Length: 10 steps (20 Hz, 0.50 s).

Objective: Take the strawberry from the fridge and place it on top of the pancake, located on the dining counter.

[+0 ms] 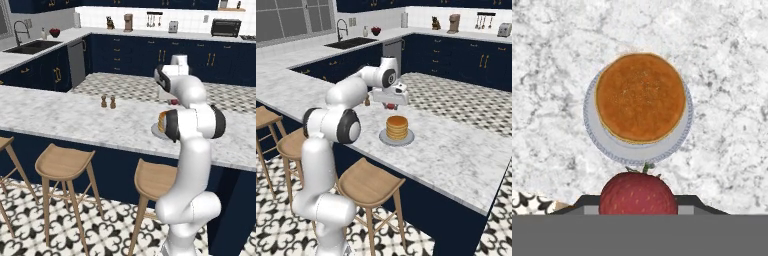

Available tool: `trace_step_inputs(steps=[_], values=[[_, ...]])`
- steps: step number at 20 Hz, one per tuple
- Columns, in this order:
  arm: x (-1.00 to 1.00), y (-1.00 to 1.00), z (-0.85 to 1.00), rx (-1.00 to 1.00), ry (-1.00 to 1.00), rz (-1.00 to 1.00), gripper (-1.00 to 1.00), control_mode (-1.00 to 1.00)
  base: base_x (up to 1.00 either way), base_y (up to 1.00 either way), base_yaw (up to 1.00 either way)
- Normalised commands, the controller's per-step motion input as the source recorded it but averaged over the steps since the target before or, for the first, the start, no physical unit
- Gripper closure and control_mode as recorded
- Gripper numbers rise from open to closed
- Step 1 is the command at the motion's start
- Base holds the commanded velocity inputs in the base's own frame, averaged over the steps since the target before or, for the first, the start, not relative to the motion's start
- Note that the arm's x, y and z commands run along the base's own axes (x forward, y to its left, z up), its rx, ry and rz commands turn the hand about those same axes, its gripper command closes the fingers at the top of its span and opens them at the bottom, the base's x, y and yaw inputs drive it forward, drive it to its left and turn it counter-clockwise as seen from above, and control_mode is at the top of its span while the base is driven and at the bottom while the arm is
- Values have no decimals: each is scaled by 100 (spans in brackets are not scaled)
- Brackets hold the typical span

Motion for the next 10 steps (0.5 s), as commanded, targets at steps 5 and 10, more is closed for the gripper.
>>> trace_step_inputs(steps=[5,10], values=[[36,0,-25,0,0,0,100,-100,0,0,0],[38,-6,-29,0,0,0,100,-100,0,0,0]])
